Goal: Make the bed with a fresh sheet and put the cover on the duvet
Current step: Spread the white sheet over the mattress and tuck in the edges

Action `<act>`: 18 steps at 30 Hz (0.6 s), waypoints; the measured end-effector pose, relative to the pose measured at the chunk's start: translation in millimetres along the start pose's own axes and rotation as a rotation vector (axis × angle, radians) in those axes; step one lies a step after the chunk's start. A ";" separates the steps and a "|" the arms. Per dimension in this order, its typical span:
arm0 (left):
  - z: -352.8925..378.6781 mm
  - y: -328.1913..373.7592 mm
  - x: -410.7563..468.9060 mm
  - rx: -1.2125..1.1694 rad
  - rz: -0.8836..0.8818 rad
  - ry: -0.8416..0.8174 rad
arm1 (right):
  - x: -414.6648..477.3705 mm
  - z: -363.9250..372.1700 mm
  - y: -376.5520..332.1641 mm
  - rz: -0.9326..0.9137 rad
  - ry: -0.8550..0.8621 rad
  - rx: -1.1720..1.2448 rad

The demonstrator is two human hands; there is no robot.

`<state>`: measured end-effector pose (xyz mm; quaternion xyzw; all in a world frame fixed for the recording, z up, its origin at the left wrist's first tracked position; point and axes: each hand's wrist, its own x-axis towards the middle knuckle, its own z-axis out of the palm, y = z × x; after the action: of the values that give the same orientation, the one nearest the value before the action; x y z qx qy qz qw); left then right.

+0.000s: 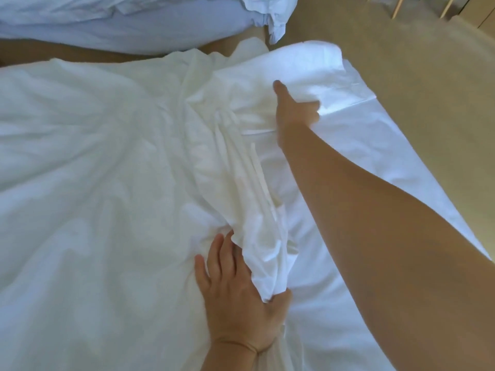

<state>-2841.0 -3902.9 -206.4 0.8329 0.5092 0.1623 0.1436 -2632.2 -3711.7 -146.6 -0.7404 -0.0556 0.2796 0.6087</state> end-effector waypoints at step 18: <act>7.8 -3.3 -2.8 0.020 -0.044 0.027 | -219.6 -175.4 133.9 -0.148 -0.844 0.020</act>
<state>-2841.6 -3904.5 -215.2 0.8206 0.5310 0.1653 0.1317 -2766.2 -3991.1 -177.5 -0.5492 -0.3500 0.5142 0.5581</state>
